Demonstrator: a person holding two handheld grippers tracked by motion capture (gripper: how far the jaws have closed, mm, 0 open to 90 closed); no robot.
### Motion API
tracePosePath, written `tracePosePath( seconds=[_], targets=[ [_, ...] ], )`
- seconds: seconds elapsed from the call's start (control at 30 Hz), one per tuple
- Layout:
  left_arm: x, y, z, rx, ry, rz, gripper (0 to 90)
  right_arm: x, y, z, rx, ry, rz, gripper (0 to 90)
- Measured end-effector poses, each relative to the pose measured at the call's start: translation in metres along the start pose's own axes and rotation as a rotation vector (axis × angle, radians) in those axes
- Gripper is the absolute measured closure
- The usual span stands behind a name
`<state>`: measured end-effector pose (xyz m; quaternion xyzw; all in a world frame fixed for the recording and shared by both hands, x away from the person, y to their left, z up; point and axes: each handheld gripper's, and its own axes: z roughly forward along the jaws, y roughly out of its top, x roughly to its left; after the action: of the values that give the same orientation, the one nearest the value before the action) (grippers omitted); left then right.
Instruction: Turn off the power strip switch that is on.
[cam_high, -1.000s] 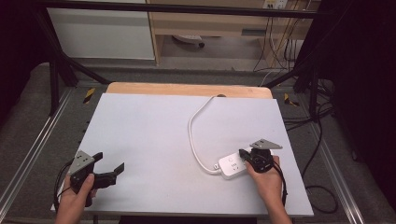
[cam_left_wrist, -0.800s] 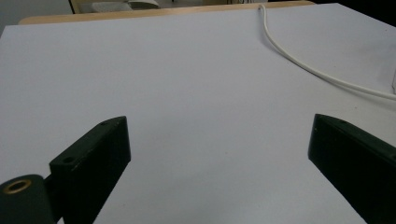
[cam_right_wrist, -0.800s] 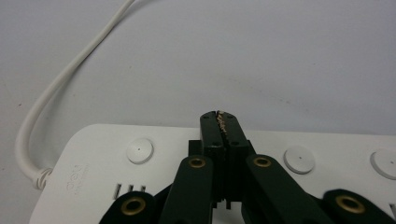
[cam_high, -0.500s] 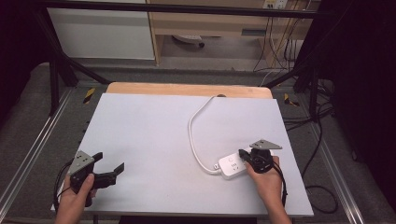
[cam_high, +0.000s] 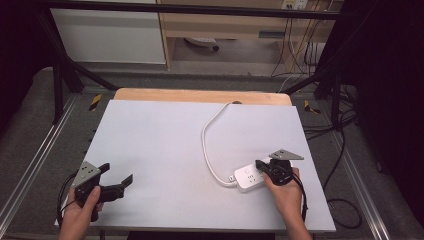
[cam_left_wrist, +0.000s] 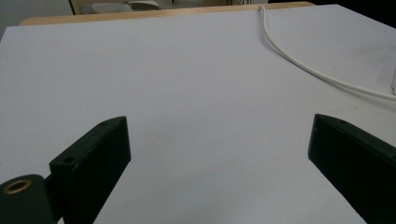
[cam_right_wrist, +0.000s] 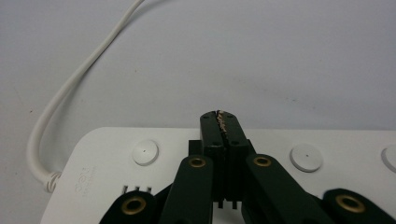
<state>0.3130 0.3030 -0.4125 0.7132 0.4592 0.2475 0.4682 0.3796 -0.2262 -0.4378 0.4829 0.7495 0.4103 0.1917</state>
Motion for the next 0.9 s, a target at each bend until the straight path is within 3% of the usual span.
tracePosePath(
  seconds=[0.37,0.67,0.9],
  targets=[
    [-0.0006,-0.0001,0.0009,0.005,0.001,0.002,5.6,-0.0008,-0.0004,-0.0015,0.001,-0.021,-0.023,90.0],
    [-0.0008,-0.0001,0.001,0.004,-0.001,0.0,5.6,0.0042,-0.0001,-0.0001,0.011,-0.051,-0.076,90.0],
    [-0.0003,-0.0001,0.0012,0.004,0.0,0.001,5.6,0.0038,-0.0002,-0.0001,0.01,-0.05,-0.074,90.0]
  ],
)
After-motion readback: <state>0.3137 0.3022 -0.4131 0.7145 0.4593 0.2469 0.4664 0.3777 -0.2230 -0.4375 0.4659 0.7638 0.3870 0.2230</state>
